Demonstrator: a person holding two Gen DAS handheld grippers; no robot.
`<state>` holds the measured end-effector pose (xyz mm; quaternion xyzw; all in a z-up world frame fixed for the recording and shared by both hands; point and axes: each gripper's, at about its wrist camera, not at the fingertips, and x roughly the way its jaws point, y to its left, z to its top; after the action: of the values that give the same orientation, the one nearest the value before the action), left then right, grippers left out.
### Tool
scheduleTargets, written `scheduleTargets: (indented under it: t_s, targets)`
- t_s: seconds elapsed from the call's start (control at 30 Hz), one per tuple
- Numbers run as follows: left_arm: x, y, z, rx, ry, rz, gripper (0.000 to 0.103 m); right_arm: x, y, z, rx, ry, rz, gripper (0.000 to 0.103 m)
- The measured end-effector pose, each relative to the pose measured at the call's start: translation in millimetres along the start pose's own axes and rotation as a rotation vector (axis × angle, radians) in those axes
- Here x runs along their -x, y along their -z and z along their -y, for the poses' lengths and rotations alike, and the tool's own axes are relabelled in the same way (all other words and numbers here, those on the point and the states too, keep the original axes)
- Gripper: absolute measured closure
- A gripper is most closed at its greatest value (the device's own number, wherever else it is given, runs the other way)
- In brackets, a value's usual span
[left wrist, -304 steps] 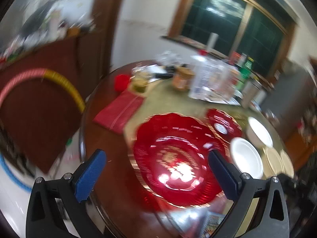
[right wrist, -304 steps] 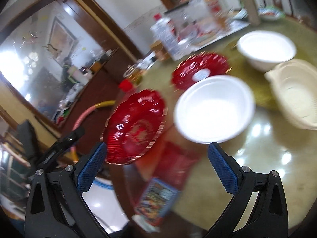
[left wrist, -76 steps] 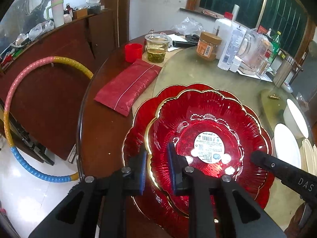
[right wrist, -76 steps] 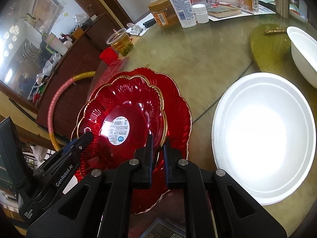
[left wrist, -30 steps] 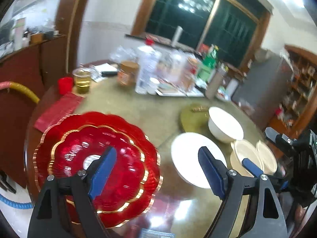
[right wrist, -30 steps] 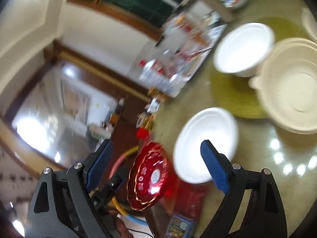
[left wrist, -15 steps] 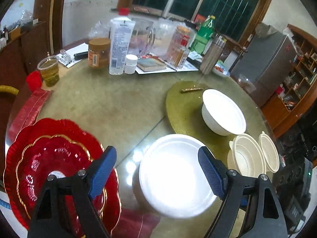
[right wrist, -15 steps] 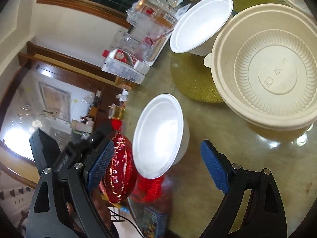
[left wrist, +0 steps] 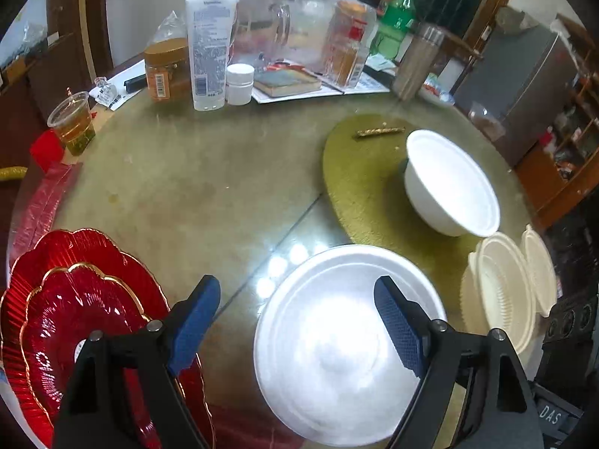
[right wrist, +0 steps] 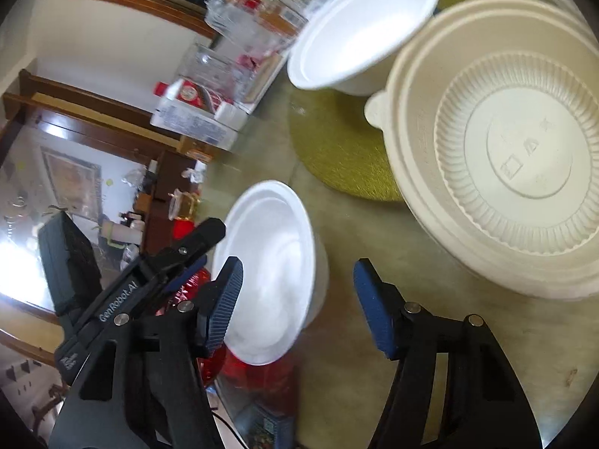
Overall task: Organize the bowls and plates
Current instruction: 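Reach the left gripper to the flat white plate and grasp its rim, then lift the white plate with the left gripper toward the red plate stack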
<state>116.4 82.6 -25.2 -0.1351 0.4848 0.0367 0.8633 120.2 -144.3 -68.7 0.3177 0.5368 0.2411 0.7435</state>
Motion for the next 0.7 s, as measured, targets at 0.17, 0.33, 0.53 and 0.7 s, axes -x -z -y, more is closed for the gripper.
scheduleTargets:
  t_s: [0.17, 0.33, 0.53, 0.7]
  targets:
    - [-15.0, 3.8, 5.2, -0.057, -0.062, -0.055, 0.044, -9.2, 2.7, 4.0, 0.007, 0.037, -0.034, 0.076]
    - [-22.2, 9.7, 14.6, -0.114, -0.075, -0.079, 0.074, -11.3, 4.3, 4.2, 0.026, 0.058, -0.047, 0.09]
    - [-15.9, 14.4, 16.8, -0.114, -0.053, -0.074, 0.082, -6.0, 3.6, 6.3, 0.026, 0.083, -0.009, 0.091]
    - [-2.3, 15.4, 22.1, -0.125, -0.051, -0.024, 0.083, 5.5, 4.4, -1.1, 0.062, 0.076, 0.041, 0.091]
